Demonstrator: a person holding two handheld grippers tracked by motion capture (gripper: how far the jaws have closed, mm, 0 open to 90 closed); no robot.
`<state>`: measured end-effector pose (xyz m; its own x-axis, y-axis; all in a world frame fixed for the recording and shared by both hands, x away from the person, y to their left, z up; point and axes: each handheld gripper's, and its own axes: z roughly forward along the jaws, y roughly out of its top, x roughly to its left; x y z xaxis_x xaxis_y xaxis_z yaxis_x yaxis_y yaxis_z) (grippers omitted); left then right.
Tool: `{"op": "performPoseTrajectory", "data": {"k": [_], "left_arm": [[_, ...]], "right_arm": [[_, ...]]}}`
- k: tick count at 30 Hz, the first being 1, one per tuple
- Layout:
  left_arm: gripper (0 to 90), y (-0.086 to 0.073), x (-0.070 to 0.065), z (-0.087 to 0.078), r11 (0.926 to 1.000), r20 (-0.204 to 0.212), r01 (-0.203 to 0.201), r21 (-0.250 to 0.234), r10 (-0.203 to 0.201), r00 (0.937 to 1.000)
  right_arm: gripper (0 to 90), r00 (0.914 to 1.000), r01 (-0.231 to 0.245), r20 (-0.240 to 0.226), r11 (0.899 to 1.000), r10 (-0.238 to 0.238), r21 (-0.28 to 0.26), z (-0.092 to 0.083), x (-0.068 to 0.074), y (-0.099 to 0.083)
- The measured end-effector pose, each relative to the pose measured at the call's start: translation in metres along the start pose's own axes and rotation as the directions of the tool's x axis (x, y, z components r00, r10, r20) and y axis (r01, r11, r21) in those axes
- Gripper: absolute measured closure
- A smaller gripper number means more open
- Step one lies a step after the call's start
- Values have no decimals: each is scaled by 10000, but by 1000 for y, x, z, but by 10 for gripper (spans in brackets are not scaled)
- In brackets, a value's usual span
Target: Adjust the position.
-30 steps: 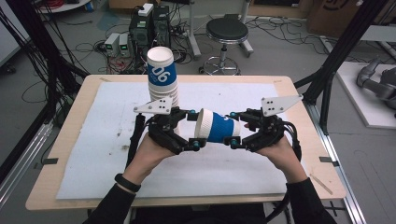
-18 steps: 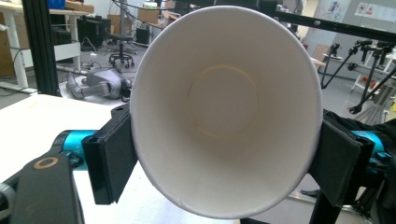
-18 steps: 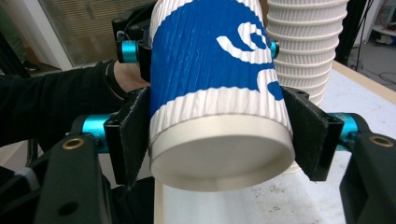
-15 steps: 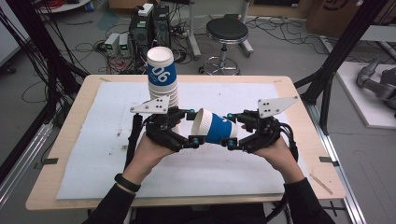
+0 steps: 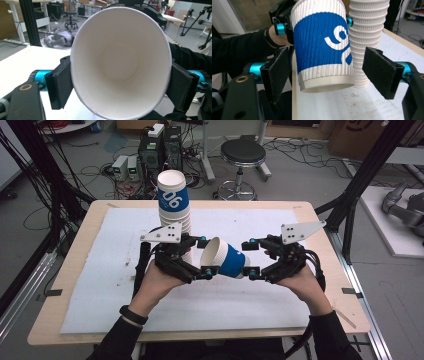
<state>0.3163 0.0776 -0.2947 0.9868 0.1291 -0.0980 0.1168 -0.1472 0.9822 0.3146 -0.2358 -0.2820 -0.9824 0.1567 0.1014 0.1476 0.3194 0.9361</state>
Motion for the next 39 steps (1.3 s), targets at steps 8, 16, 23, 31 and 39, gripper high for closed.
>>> {"op": "performPoseTrajectory", "data": {"k": [8,16,23,31,39], "left_arm": [[196,2,-2,2,9996,-111,-95,271,98,9999],[196,4,-5,4,9993,-79,-184,340,187,9998],[192,6,-6,3,9999,25,-141,-19,142,9999],[160,5,-6,2,9957,276,132,-916,-107,9996],[127,1,-4,4,9874,393,556,-1482,-503,9980]], "right_arm": [[209,10000,19,-87,9973,-12,737,16,2,-1],[269,9999,166,-39,9932,-163,1150,25,4,-2],[292,9990,215,-422,9941,-171,1061,29,4,-5],[292,9981,181,-603,9990,-156,407,28,3,-6],[292,9991,53,-426,9995,-66,-311,24,2,-7]]}}
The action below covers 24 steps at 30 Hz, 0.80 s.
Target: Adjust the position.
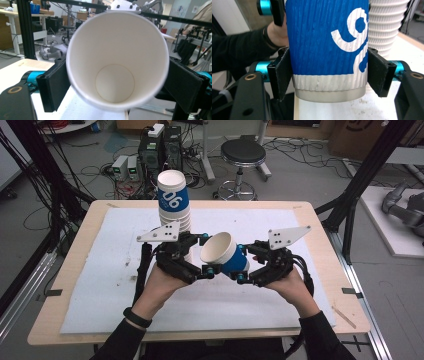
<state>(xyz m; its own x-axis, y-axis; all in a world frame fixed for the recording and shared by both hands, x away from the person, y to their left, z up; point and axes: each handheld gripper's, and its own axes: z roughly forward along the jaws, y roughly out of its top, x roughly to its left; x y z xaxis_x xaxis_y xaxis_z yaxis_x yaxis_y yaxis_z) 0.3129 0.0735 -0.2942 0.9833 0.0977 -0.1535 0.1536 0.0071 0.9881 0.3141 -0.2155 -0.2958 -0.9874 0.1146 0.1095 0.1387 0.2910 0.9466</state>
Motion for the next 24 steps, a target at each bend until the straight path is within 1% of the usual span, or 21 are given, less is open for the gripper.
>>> {"op": "performPoseTrajectory", "data": {"k": [4,7,9,10,12,13,16,18,19,20,22,24], "left_arm": [[127,-1,2,0,9999,166,106,-102,-105,9998],[128,-1,1,2,9999,164,104,-119,-102,9998],[156,-1,1,2,9999,217,40,-168,-36,9998],[165,-1,0,2,9998,201,50,-187,-46,9998],[198,-1,1,0,9998,171,-59,-192,62,9998],[205,-2,1,0,9998,177,-47,-205,51,9998],[210,-1,0,0,9998,152,-140,-139,142,9998],[212,-1,1,0,9999,114,-129,-15,130,9999],[212,-1,1,-1,9998,82,-165,83,164,9998],[212,-1,1,-1,9998,13,-172,111,172,9999],[213,0,0,-2,9994,-97,-257,249,260,9996],[214,2,0,-4,9976,-289,-453,528,468,9985]], "right_arm": [[292,10000,7,-12,10000,-7,-83,-1,0,0],[292,10000,-4,-55,10000,4,-78,1,0,0],[292,10000,14,-45,10000,-14,-7,3,1,0],[292,9999,17,-120,10000,-17,32,4,1,-1],[292,9999,-10,-117,10000,10,33,5,2,-1],[293,9999,40,-121,10000,-41,-19,5,1,-1],[290,9999,12,-150,10000,-10,74,7,2,-1],[287,10000,-17,-86,9999,18,117,7,2,-2],[285,10000,76,-65,9999,-75,143,7,1,-2],[280,10000,-14,-33,9997,14,259,7,2,-2],[253,10000,-6,80,9991,3,424,7,0,-2],[214,9995,-118,290,9985,102,536,4,0,-2]]}}
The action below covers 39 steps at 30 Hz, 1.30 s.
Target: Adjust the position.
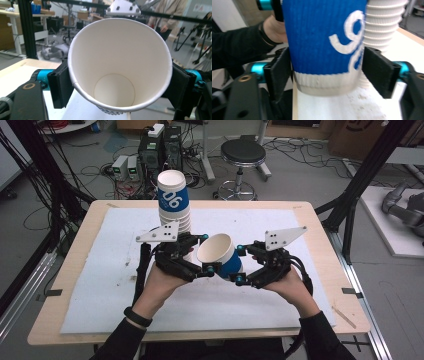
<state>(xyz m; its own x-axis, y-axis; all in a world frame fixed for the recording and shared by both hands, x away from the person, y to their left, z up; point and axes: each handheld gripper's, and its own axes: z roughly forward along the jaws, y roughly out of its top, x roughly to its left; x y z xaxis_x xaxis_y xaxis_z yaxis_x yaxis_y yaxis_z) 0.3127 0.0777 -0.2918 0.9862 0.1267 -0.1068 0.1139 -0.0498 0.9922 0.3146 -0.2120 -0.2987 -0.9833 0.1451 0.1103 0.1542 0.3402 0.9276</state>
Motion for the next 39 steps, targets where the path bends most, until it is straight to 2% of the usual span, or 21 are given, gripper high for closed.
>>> {"op": "performPoseTrajectory", "data": {"k": [6,13,14,18,24,29,39], "left_arm": [[219,3,1,-2,9996,-66,-56,268,58,10000],[222,4,-4,4,9974,-85,-240,673,246,9997],[222,4,-5,5,9974,-79,-260,672,266,9996],[223,5,-6,5,9976,-8,-280,633,281,9996],[204,5,-7,7,9990,-5,-216,403,216,9998],[164,2,-5,8,9986,492,264,-458,-242,9985],[164,1,-7,9,9951,502,251,-952,-204,9985]], "right_arm": [[212,10000,-19,94,10000,19,5,-6,-1,2],[218,10000,80,24,9988,-81,484,12,2,-1],[253,10000,24,-37,9983,-22,578,15,2,-1],[287,9998,83,-192,9990,-75,433,17,3,-2],[293,9994,113,-331,9998,-107,190,16,3,-3],[293,9987,113,-493,9996,-126,-257,15,3,-4],[293,9986,86,-508,9966,-128,-822,21,6,-6]]}}
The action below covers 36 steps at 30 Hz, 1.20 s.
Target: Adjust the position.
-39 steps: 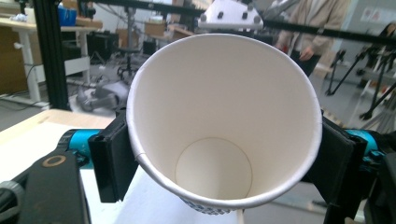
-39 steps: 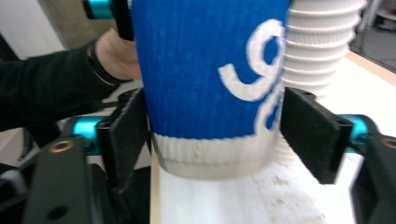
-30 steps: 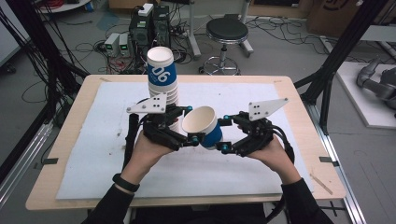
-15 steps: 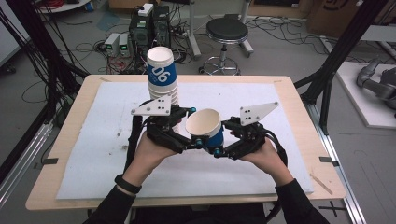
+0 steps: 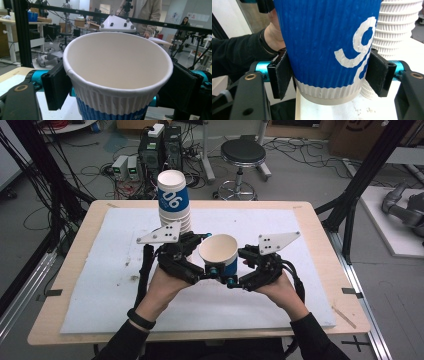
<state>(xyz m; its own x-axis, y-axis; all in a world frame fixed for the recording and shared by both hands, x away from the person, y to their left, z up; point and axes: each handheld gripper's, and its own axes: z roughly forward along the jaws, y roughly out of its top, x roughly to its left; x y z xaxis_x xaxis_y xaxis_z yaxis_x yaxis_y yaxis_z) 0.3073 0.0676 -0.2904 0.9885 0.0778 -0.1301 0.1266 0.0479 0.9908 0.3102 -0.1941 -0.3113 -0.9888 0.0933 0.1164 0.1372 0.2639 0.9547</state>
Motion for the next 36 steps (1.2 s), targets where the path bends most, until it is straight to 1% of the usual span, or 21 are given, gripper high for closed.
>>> {"op": "performPoseTrajectory", "data": {"k": [4,6,8,13,14,15,16,17,21,22,25,27,28,30,31,32,33,36], "left_arm": [[170,0,-1,0,10000,-58,-64,62,65,10000],[181,0,-1,0,9999,-88,-95,121,96,9999],[191,1,-1,-1,9997,-150,-172,182,175,9997],[209,1,-1,-1,9982,-238,-344,497,356,9991],[211,1,-1,-2,9979,-217,-354,540,367,9991],[214,1,0,-2,9978,-201,-340,565,352,9992],[215,2,0,-3,9972,-272,-417,613,435,9987],[217,3,0,-4,9961,-334,-472,744,498,9982],[220,4,0,-7,9948,-431,-555,854,594,9973],[221,4,0,-7,9934,-487,-624,959,672,9965],[222,4,0,-7,9911,-608,-718,1124,790,9950],[224,3,-1,-5,9890,-706,-780,1258,874,9937],[224,3,-1,-4,9888,-721,-775,1278,872,9936],[224,3,-2,-2,9872,-691,-795,1382,897,9936],[225,2,-2,-1,9867,-745,-775,1430,889,9933],[226,2,-3,1,9851,-776,-815,1512,940,9925],[226,2,-3,2,9835,-777,-853,1595,987,9921],[226,1,-5,5,9836,-806,-823,1603,962,9921]], "right_arm": [[293,10000,87,29,10000,-87,-12,3,0,-1],[293,10000,29,-22,10000,-29,7,4,0,-1],[293,10000,33,23,10000,-33,6,4,0,-2],[283,10000,-31,2,9998,31,198,5,0,-2],[268,10000,-13,40,9996,12,276,5,0,-2],[236,9999,8,131,9993,-13,383,5,0,-2],[217,9998,-57,210,9988,47,482,5,0,-2],[217,9997,-112,236,9985,100,541,4,-1,-2],[212,9996,-237,166,9994,233,270,-2,-3,-1],[206,9995,-291,147,9993,287,255,-3,-3,-1],[191,9984,-547,167,9984,545,163,-4,-4,0],[191,9982,-572,190,9983,571,77,-3,-5,0],[191,9977,-651,184,9978,650,89,-3,-4,1],[191,9977,-658,189,9977,655,150,-1,-3,1],[191,9976,-673,202,9976,670,176,0,-3,1],[191,9978,-630,225,9979,627,131,1,-3,1],[191,9974,-702,177,9975,700,123,1,-2,1],[191,9970,-775,93,9970,775,48,3,-2,1]]}}
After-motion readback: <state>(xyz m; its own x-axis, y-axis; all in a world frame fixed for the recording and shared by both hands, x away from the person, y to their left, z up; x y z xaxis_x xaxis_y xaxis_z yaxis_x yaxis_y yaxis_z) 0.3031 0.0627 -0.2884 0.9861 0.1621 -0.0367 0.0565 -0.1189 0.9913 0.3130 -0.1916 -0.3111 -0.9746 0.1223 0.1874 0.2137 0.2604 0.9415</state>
